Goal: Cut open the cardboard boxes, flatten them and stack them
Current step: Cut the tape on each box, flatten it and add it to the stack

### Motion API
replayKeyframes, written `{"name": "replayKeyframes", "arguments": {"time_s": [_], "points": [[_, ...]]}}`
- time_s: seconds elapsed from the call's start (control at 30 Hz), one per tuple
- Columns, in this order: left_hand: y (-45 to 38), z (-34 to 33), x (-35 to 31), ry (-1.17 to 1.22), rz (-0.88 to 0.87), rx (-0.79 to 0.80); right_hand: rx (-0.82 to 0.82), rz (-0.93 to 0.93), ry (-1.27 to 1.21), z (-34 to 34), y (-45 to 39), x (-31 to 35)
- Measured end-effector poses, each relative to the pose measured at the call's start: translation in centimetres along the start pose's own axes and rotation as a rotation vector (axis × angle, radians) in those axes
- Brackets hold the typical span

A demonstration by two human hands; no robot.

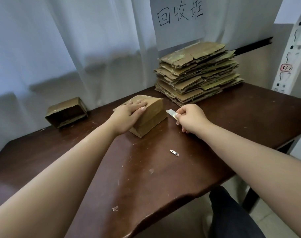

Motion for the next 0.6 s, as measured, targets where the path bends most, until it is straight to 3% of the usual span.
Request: {"name": "replayKeyframes", "arguments": {"time_s": [0.6], "points": [[0.0, -0.4, -2.4, -0.08, 0.047, 0.055, -0.119, -0.154, -0.151, -2.7, -0.5, 2.8]]}}
Point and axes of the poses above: each hand's wrist, its own y-axis away from the middle knuckle, its own z-axis out of the back of the hand, x = y × z, the point moved 2 cm from there along -y, towards the middle knuckle, and after that the axes turned 14 degrees about -z, right-handed, at the moved point
